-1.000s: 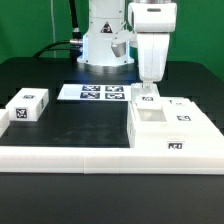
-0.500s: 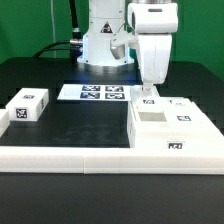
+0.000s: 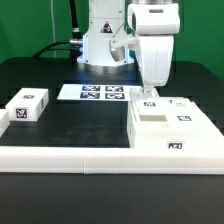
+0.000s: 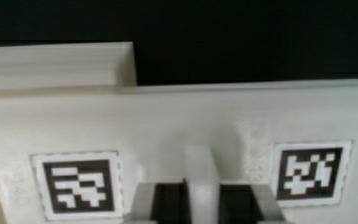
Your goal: Assemble cabinet
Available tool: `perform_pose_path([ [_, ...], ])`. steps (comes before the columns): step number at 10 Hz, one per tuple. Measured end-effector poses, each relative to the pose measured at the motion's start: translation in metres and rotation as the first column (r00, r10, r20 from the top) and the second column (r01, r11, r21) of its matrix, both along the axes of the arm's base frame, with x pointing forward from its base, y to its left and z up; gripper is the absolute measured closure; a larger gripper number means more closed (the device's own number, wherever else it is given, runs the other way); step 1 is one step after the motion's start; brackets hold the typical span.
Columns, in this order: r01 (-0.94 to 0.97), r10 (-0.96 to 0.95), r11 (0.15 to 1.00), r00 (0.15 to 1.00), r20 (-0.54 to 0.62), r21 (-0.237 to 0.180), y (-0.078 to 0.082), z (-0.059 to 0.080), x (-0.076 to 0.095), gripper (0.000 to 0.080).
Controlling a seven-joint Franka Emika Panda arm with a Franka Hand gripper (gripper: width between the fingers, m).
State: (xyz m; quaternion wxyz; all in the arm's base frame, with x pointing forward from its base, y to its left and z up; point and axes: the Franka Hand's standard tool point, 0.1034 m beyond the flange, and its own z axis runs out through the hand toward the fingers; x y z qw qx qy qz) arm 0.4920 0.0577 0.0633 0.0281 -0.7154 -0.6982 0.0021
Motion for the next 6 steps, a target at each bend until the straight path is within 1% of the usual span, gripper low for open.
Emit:
perform_pose_path([
  [3, -0.007, 0.007, 1.000, 1.000, 0.001, 0.002, -0.001, 0.000, 0.001, 0.0731],
  [5, -0.009, 0.009, 1.000, 1.000, 0.019, 0.011, -0.004, 0.000, 0.019, 0.0731],
  [6, -0.007, 0.007, 1.000, 1.000, 0.025, 0.013, -0.004, 0.000, 0.024, 0.0730],
])
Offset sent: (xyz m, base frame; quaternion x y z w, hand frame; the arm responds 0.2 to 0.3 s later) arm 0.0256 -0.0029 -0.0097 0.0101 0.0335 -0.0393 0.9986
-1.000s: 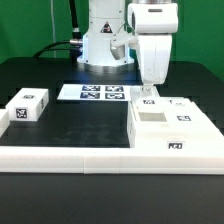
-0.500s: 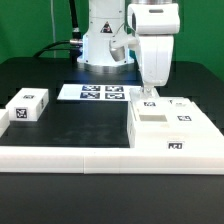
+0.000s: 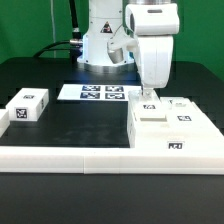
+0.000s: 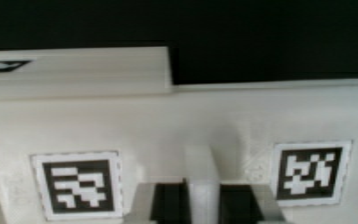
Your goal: Assemble cabinet
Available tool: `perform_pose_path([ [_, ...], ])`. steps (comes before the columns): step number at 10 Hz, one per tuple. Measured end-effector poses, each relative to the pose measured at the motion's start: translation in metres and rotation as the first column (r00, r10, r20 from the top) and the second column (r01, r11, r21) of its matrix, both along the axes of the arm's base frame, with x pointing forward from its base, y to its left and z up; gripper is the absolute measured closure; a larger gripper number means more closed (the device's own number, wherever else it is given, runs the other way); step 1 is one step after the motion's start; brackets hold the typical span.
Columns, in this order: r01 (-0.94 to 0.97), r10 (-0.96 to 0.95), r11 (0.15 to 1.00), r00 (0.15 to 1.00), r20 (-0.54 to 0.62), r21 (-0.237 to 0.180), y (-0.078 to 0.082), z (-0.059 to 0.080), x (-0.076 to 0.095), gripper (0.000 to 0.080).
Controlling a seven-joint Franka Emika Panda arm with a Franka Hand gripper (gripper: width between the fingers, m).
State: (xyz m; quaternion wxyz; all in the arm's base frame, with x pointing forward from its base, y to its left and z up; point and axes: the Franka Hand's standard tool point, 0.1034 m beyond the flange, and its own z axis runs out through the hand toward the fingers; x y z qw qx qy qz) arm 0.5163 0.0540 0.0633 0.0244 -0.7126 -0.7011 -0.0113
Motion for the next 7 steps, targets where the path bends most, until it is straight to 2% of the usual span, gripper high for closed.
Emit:
perform_pose_path([
  [7, 0.008, -0.009, 1.000, 0.999, 0.046, 0.022, 0.001, 0.000, 0.045, 0.0730],
])
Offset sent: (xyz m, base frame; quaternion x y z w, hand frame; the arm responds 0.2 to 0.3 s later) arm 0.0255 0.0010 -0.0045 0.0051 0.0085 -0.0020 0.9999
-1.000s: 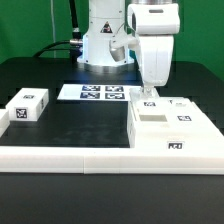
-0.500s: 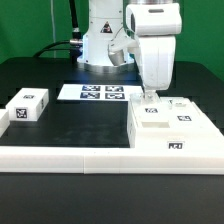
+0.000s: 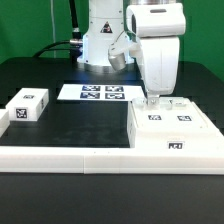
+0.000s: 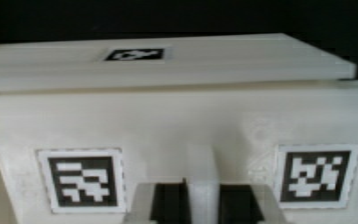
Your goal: Assemble cabinet
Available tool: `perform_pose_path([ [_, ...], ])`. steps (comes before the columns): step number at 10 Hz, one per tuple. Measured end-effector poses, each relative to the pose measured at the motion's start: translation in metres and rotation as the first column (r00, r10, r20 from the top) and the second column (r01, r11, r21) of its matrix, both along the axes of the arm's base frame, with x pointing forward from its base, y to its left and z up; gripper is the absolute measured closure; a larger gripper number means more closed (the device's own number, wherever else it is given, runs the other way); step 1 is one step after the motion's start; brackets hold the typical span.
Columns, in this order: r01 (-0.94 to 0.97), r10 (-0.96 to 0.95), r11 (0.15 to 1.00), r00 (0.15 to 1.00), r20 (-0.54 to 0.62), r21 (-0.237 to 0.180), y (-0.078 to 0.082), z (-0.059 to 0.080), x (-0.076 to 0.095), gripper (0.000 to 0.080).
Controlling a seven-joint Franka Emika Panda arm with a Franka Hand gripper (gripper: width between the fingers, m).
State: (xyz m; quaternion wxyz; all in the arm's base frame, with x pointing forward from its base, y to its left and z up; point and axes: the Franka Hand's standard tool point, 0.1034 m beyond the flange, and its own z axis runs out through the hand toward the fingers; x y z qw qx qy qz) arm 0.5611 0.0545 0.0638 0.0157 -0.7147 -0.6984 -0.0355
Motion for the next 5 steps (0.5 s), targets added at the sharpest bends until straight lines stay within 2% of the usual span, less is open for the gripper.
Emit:
perform_pose_path([
  [5, 0.004, -0.004, 1.000, 1.000, 0.014, 0.007, 0.000, 0.000, 0.014, 0.0729],
])
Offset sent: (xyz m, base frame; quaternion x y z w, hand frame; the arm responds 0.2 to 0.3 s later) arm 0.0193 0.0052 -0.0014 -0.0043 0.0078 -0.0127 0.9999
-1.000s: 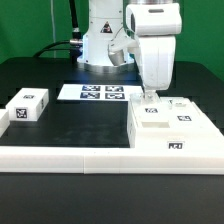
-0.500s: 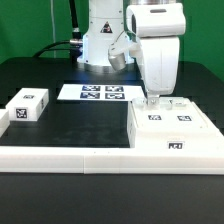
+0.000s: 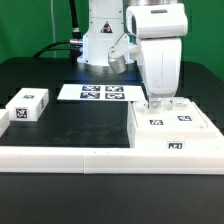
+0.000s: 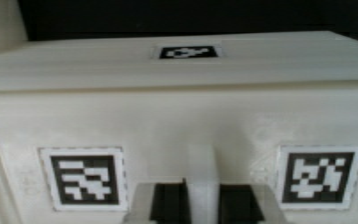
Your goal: Assemble cabinet
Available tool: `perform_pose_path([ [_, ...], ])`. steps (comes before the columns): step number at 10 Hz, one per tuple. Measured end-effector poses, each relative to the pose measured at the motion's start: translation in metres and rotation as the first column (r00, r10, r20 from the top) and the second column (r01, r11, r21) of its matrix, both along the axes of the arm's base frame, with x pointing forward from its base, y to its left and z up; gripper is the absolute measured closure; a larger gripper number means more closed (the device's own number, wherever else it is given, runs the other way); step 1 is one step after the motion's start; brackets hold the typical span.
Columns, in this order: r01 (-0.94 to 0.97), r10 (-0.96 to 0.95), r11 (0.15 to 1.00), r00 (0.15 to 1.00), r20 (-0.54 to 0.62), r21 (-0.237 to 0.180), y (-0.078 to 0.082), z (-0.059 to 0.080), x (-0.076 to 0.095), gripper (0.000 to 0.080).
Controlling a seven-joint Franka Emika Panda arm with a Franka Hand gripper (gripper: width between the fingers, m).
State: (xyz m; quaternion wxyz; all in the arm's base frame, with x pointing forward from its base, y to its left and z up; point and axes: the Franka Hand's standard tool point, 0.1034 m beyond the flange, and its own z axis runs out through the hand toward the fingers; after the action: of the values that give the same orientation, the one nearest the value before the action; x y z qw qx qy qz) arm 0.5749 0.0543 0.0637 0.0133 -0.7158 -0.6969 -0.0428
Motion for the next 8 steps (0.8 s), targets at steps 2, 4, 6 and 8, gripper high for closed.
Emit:
perform_pose_path([
  [2, 0.001, -0.001, 1.000, 1.000, -0.007, 0.000, 0.0005, -0.0009, 0.0013, 0.0729],
  [4, 0.001, -0.001, 1.000, 1.000, -0.008, 0.000, 0.0004, -0.0012, 0.0011, 0.0624],
  [6, 0.001, -0.001, 1.000, 1.000, -0.009, 0.000, 0.0003, -0.0017, 0.0008, 0.0486],
  [8, 0.001, -0.001, 1.000, 1.000, -0.010, 0.000, 0.0003, -0.0022, 0.0004, 0.0207],
])
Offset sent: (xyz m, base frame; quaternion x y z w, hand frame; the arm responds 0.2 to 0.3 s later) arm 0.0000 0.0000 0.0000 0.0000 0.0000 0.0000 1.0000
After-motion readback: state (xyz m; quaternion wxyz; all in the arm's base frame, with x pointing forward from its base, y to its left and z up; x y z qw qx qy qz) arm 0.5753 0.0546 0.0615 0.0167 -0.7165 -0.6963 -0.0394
